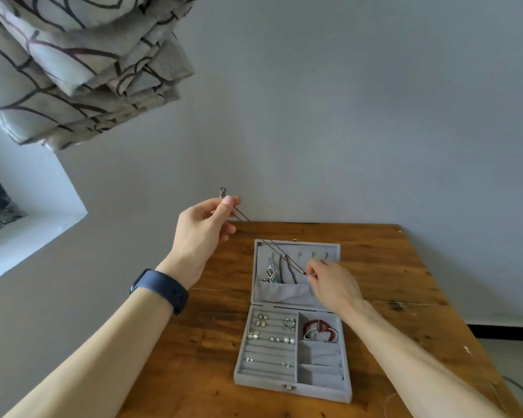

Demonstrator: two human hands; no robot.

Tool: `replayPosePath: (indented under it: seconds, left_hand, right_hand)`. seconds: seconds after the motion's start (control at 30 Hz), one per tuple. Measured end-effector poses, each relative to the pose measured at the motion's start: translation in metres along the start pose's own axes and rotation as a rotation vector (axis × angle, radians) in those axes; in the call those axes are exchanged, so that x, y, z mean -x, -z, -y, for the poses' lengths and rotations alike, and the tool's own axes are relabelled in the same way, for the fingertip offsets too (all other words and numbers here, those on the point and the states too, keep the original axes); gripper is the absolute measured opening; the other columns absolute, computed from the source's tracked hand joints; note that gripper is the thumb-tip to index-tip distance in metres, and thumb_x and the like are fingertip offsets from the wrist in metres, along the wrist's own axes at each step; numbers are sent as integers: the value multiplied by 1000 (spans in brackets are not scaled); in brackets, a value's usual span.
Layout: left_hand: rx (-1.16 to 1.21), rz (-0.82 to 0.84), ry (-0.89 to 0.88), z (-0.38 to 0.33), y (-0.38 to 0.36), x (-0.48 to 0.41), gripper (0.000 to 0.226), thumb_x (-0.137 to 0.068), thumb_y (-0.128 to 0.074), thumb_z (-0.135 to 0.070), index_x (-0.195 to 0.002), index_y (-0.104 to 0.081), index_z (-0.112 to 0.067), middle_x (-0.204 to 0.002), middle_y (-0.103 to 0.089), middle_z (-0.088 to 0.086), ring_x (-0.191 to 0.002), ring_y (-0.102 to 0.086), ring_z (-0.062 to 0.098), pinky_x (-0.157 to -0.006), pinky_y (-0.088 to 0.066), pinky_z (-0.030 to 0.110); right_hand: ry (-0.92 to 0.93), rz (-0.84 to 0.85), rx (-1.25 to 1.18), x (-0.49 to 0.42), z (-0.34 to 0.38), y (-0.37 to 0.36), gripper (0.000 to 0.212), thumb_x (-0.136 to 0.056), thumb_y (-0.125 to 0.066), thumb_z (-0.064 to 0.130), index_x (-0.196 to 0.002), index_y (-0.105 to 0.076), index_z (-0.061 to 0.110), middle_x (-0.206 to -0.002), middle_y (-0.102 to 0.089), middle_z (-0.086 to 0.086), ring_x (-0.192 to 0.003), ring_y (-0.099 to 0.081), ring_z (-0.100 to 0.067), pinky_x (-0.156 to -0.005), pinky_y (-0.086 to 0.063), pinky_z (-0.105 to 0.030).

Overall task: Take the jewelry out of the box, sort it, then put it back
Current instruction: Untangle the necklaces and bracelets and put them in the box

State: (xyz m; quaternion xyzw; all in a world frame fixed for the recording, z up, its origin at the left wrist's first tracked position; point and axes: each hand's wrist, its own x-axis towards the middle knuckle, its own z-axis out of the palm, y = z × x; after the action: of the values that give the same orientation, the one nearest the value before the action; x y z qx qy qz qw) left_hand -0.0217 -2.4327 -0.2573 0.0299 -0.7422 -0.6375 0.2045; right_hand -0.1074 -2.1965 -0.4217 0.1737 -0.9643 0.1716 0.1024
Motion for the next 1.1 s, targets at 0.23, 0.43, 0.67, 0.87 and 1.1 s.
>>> replayPosePath:
  seconds: [0.23, 0.43, 0.67, 0.87, 1.1]
  left_hand:
    - [-92, 63, -73, 1, -27, -24, 21, -99, -59, -36, -101, -77, -25, -90, -72, -5, -63, -63, 6, -62, -54, 21]
    - [-182, 215, -69, 7, -61, -33, 21, -101, -56, -36, -104, -75, -27, -93, -71, -8, -65, -66, 3, -67, -56, 21]
    - [-267, 388, -50, 10, -102, -43, 19, -101, -57, -33, -99, -75, -27, -91, -74, -9, -68, -68, 3, -74, -60, 22]
    - [-389, 489, -18, 31, -119, -46, 22, -98, -59, -35, -90, -77, -25, -86, -76, -2, -80, -72, 17, -81, -60, 29]
    - [-558, 372, -51, 81, -121, -37, 12, -96, -59, -26, -94, -70, -24, -79, -73, -8, -70, -70, 11, -66, -58, 24]
  right_hand:
    - [19, 73, 12, -6, -4, -2, 15, -101, -49, 26, -104, -63, 25, -97, -68, 6, -84, -62, -15, -71, -54, -32]
    - [93, 141, -18, 3, -4, -9, 30, -93, -47, 24, -99, -77, 22, -98, -61, 5, -86, -61, -17, -76, -49, -29]
    - [76, 84, -158, 17, -10, -14, 37, -90, -57, 27, -125, -62, 20, -115, -69, 2, -101, -64, -16, -89, -52, -29]
    - [-161, -213, -710, 6, -13, 22, 34, -88, -68, 34, -119, -56, 35, -94, -66, 14, -83, -62, 3, -66, -46, -7]
    - [-142, -166, -626, -6, -11, 32, 6, -94, -67, 33, -93, -72, 29, -77, -68, 21, -74, -62, 6, -61, -41, -5]
